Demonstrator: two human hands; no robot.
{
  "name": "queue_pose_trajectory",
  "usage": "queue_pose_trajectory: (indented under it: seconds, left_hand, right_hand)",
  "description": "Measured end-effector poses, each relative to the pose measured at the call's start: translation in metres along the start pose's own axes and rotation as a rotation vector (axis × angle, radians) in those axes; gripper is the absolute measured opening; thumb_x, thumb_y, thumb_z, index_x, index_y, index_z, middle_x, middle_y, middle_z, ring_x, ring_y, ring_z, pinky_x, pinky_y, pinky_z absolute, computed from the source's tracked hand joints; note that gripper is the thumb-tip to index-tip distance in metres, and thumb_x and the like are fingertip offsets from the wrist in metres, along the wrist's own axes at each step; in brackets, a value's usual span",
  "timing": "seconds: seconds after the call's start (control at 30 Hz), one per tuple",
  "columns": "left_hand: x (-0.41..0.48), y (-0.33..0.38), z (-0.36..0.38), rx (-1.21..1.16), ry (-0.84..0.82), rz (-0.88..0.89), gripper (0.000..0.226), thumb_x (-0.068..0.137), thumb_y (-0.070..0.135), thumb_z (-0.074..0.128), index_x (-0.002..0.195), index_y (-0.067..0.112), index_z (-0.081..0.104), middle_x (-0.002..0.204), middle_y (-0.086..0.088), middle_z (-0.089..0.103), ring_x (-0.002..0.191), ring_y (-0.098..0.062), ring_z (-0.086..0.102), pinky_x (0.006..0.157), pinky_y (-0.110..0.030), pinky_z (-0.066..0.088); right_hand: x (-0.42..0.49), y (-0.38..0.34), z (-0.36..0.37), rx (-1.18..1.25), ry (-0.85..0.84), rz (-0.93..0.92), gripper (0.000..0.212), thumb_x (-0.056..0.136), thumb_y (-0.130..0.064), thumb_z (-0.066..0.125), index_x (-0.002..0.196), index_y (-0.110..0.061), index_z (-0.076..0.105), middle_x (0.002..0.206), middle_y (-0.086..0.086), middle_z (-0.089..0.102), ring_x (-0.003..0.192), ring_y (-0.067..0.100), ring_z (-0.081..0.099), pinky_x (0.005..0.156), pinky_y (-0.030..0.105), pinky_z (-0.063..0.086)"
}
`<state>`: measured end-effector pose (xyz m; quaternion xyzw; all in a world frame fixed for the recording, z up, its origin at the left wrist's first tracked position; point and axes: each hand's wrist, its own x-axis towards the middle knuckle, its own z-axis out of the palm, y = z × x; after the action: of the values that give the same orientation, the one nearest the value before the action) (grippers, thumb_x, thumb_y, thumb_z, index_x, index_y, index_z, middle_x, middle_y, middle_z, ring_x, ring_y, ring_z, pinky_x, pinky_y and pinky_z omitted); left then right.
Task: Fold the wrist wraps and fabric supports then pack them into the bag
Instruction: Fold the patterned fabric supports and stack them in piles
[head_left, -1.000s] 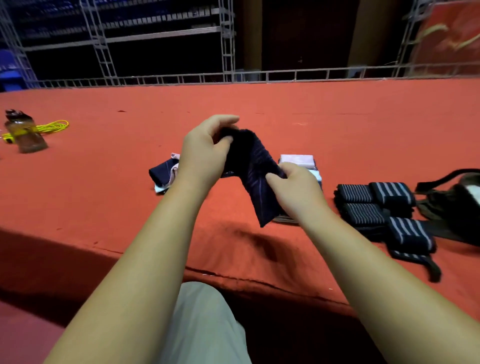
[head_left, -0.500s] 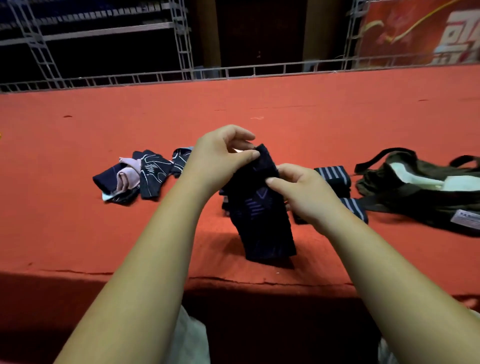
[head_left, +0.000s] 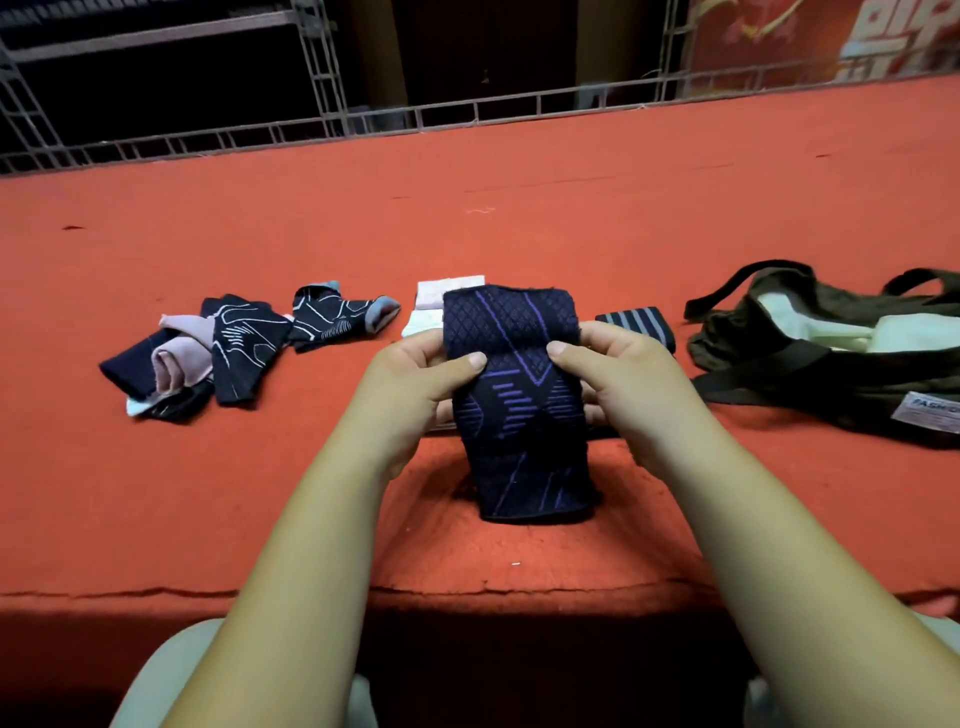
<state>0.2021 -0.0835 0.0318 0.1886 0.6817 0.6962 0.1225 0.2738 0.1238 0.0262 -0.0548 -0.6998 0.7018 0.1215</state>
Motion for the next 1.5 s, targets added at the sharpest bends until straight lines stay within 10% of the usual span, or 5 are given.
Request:
queue_pose_trajectory:
  seconds: [0.43, 0.57, 0.93, 1.27, 1.5]
  left_hand:
    - [0.008, -0.010, -0.017, 0.149, -0.074, 0.087, 0.038, 0.100, -0.013, 0.057, 0.132, 0.006, 0.065, 0.126, -0.014, 0.076, 0.119, -0.034, 0.072, 0.095, -0.046, 0.056]
    - [0.006, -0.011, -0.022, 0.141, -0.040, 0.097, 0.027, 0.098, -0.011, 0.062, 0.118, 0.004, 0.071, 0.109, -0.008, 0.080, 0.094, -0.014, 0.073, 0.072, -0.021, 0.056]
    - [0.005, -0.013, -0.009, -0.120, 0.034, -0.012, 0.036, 0.097, -0.016, 0.036, 0.105, -0.007, 0.070, 0.077, -0.005, 0.078, 0.062, -0.004, 0.068, 0.078, -0.024, 0.060]
    - [0.010, -0.035, -0.013, 0.009, -0.165, -0.052, 0.043, 0.092, 0.008, 0.076, 0.134, 0.002, 0.066, 0.131, -0.016, 0.074, 0.123, -0.034, 0.070, 0.105, -0.054, 0.056]
    - [0.004, -0.022, -0.008, -0.017, -0.097, -0.047, 0.034, 0.101, 0.013, 0.067, 0.135, 0.010, 0.068, 0.132, -0.014, 0.074, 0.115, -0.028, 0.071, 0.098, -0.050, 0.058]
  right_hand:
    - [0.018, 0.014, -0.026, -0.106, -0.145, -0.106, 0.027, 0.102, -0.007, 0.066, 0.119, -0.025, 0.077, 0.118, 0.014, 0.079, 0.102, 0.026, 0.071, 0.094, 0.052, 0.055]
    - [0.019, 0.020, -0.025, -0.016, -0.183, -0.079, 0.032, 0.101, 0.003, 0.061, 0.123, -0.016, 0.076, 0.116, 0.023, 0.076, 0.094, 0.024, 0.068, 0.083, 0.033, 0.058]
    - [0.016, 0.017, -0.021, 0.209, -0.149, -0.013, 0.036, 0.104, 0.007, 0.038, 0.110, 0.008, 0.073, 0.087, 0.011, 0.081, 0.079, 0.011, 0.076, 0.069, 0.020, 0.059]
    - [0.017, 0.026, -0.023, -0.066, -0.096, -0.221, 0.025, 0.097, 0.003, 0.069, 0.112, -0.016, 0.076, 0.106, 0.001, 0.079, 0.097, 0.010, 0.071, 0.087, 0.026, 0.056]
    - [0.017, 0.031, -0.021, 0.030, -0.226, -0.028, 0.046, 0.096, -0.031, 0.076, 0.138, -0.018, 0.063, 0.128, 0.005, 0.077, 0.115, 0.023, 0.073, 0.095, 0.044, 0.057]
